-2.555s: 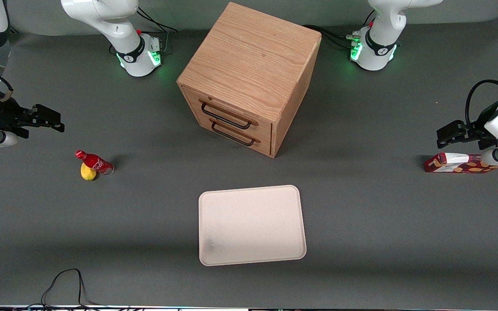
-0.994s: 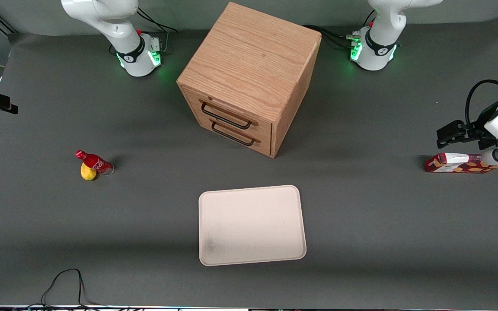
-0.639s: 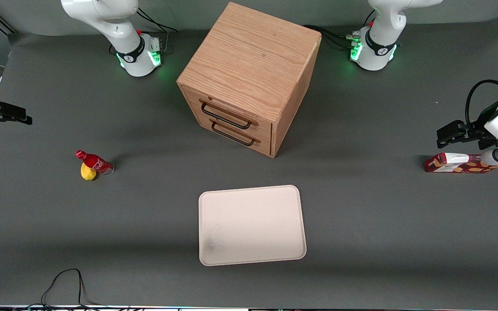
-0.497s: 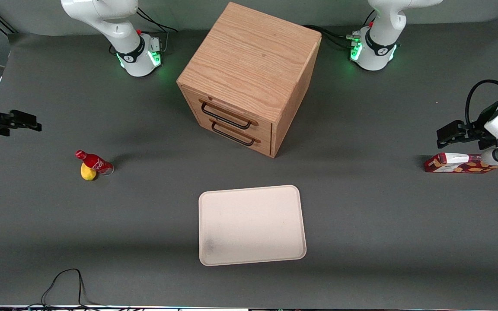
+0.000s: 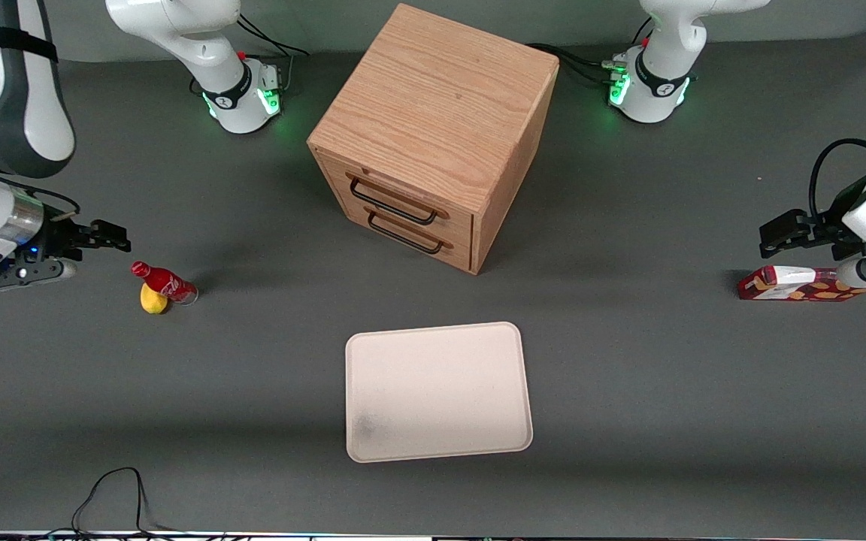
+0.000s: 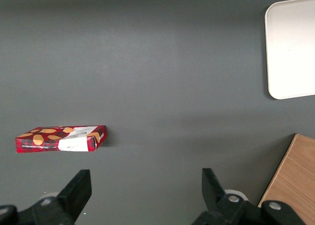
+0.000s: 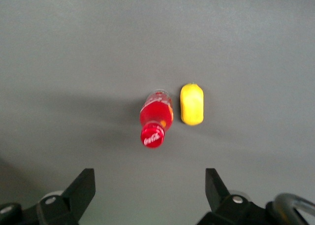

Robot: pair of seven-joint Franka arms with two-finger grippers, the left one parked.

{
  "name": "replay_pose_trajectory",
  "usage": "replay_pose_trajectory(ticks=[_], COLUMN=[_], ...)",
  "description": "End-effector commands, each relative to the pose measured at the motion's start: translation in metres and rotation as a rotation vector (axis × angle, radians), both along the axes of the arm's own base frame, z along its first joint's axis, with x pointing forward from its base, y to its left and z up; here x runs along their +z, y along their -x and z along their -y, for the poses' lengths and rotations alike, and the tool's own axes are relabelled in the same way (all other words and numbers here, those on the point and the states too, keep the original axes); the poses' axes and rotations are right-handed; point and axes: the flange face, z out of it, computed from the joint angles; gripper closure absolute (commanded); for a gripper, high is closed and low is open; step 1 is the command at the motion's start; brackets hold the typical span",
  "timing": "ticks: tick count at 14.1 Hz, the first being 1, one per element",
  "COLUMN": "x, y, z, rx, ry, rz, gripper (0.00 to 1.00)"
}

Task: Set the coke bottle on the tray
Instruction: 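Lower the open right gripper over the bottle's cap end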

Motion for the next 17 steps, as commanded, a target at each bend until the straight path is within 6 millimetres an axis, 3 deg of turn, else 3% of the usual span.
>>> replay_pose_trajectory(ticks=[1, 8, 17], x=[-0.022, -0.070, -0.087], y=[0.011, 0.012, 0.004], z=[-0.003, -0.006, -0.007], rx=[0.005, 0.020, 0.026], ry=[0.023, 0.034, 0.044], rz=[0.043, 0.044, 0.059], gripper=[0.01, 0.02, 0.06])
